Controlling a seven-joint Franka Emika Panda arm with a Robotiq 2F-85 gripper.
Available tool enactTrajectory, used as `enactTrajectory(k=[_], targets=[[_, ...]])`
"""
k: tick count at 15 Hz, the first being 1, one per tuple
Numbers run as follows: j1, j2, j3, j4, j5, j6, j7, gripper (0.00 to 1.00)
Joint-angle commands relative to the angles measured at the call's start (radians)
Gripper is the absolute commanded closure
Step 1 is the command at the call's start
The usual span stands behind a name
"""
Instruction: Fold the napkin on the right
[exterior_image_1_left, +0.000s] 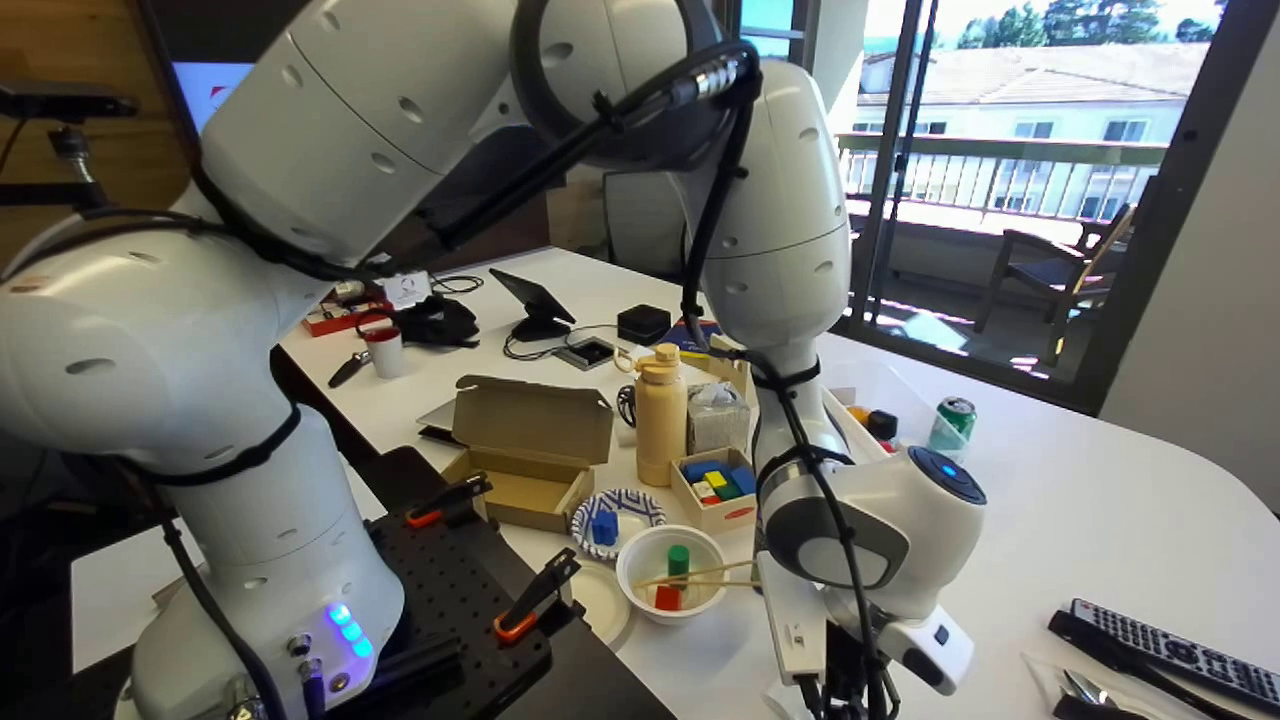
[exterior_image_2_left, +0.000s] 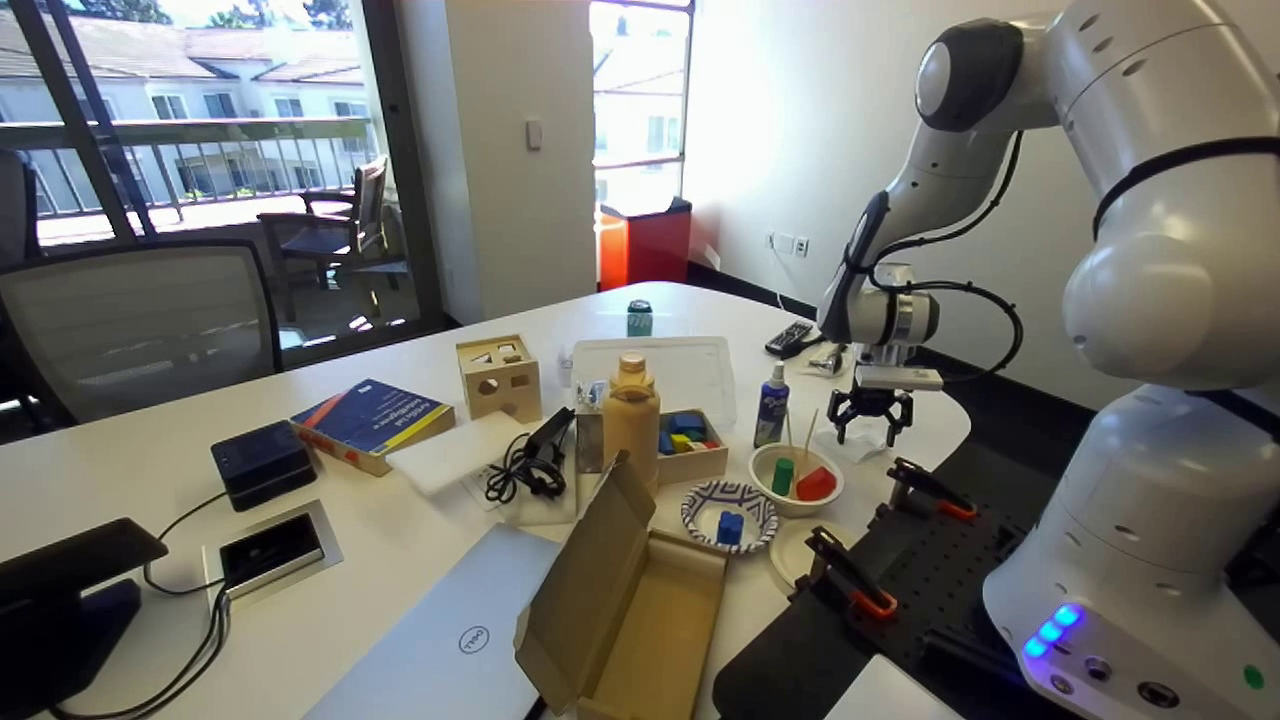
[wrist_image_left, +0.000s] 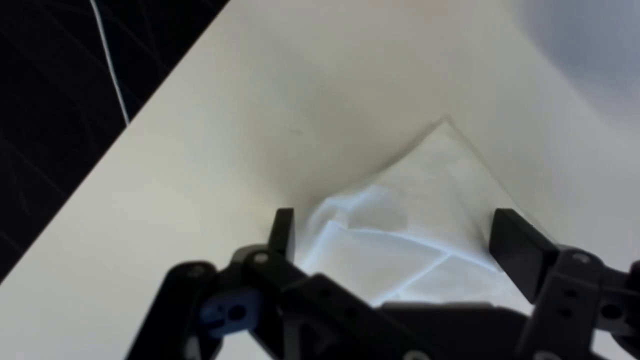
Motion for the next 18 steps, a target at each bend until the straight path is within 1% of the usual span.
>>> enactTrajectory(k=[1,4,7,9,12,15,18], targets=[[0.029,0.044,-0.017,0.033,0.002,0.036,0.037,0.0],[0.031,0.065,-0.017,0.046,0.003,0.043,0.047,0.0],[0.026,0.056,-0.011,0.043,0.006,0.037,0.04,0.0],[0.012,0.031,0.002,0.026,0.013,0.012,0.029,0.0],[0.012,-0.015,-0.006,0.0,0.013,-0.029,0.032,0.0],[-0.002,-0.089,0.008,-0.027,0.008,-0.113,-0.003,0.0],[0.013,-0.178,-0.003,-0.055,0.004,-0.215,-0.018,0.0]])
